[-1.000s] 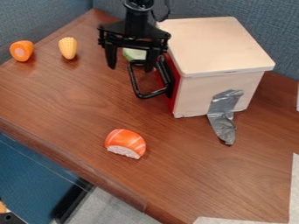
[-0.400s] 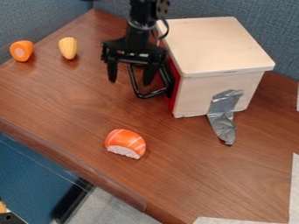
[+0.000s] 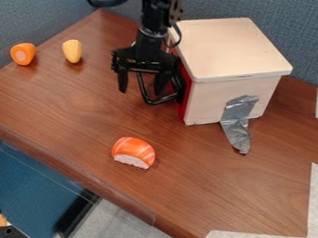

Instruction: Open the drawer

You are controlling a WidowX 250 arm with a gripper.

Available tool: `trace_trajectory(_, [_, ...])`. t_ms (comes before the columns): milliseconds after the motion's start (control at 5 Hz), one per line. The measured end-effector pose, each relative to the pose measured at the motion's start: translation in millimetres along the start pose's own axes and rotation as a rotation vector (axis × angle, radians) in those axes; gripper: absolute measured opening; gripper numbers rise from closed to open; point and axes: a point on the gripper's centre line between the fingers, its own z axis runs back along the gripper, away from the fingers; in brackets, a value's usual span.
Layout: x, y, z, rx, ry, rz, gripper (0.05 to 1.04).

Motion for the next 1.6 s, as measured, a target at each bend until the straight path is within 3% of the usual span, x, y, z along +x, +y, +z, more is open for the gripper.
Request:
trace_trajectory(400, [-1, 0, 0, 0.003, 0.005, 0.003, 0.358])
trace_trajectory(600, [-4, 3, -2, 0.013, 0.015, 0.001, 0.162])
trace_trajectory(800, [-6, 18, -1, 0.027, 0.018, 0.018, 0.123])
trace_trajectory(1600, [-10, 43, -4, 0.076, 0.066, 0.074, 0.117])
